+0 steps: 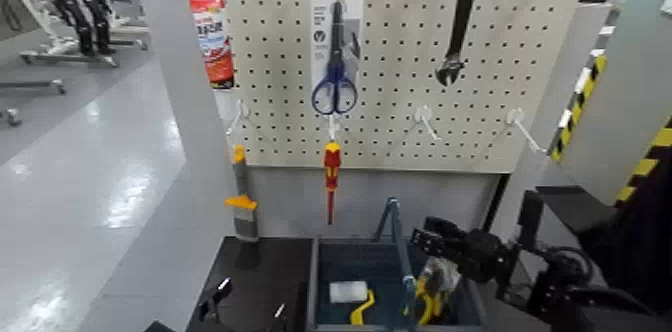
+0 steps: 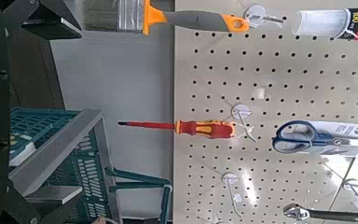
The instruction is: Put the yellow pliers into the crate.
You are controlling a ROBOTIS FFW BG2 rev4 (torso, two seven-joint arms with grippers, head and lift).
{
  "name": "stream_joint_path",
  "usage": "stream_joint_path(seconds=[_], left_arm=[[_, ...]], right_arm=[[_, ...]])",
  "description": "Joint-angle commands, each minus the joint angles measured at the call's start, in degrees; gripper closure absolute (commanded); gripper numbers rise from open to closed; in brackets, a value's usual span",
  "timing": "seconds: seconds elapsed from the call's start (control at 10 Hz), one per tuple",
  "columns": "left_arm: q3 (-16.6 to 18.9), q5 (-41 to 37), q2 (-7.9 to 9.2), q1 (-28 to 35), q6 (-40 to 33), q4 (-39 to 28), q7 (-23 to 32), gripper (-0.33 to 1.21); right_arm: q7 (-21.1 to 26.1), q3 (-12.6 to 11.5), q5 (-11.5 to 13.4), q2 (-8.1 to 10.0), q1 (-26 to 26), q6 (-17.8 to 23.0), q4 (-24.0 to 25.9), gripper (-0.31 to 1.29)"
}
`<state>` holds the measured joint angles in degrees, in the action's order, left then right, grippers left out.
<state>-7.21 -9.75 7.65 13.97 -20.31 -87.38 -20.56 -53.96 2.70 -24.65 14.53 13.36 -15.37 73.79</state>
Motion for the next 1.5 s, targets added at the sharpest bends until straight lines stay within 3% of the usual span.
stream_joint_path(seconds=[0.1,0.4,0.6,0.7,0.8,0.9,1.2,1.4,1.5], left_arm=[[0.0,0.0,0.0,0.0,-0.08,0.02,-0.01,0.13],[0.09,0.0,0.0,0.0,-0.08,0.02,-0.09,0.13],[0.09,0.0,0.0,0.09,-0.08,0.02,-0.09,0.13],[0.09,0.0,0.0,0.09,-0.08,0.02,-0.09,0.13],[0.18,0.0,0.0,0.09,-0.08,0.02,-0.09,0.13],[0.26,-0.09,-0.09,0.18,-0.08,0.02,-0.09,0.13],[0.44,-0.09,-0.09,0.35,-0.26,0.02,-0.18,0.13],[0.88,-0.09,-0.26,0.53,-0.26,0.02,-0.45,0.13],[1.14,-0.09,-0.35,0.62,-0.26,0.02,-0.71,0.13]], right_arm=[[0.0,-0.06,-0.31,-0.03,-0.09,0.17,0.3,0.11],[0.17,-0.68,-0.84,-0.38,-0.79,0.7,1.62,0.11],[1.14,-1.82,-0.75,-1.26,-2.55,0.96,5.92,0.12],[2.9,-2.88,2.68,-1.7,-4.04,1.93,9.61,0.13],[7.12,-4.28,8.74,-2.31,-6.68,2.81,15.15,0.13],[13.62,-5.07,11.38,-3.19,-10.02,5.53,19.11,0.13],[23.82,-8.15,11.29,-6.97,-20.83,16.17,23.59,0.13],[33.57,-7.45,12.44,-9.08,-29.09,28.73,24.03,0.13],[39.02,-6.74,13.67,-9.87,-32.87,31.55,25.35,0.13]])
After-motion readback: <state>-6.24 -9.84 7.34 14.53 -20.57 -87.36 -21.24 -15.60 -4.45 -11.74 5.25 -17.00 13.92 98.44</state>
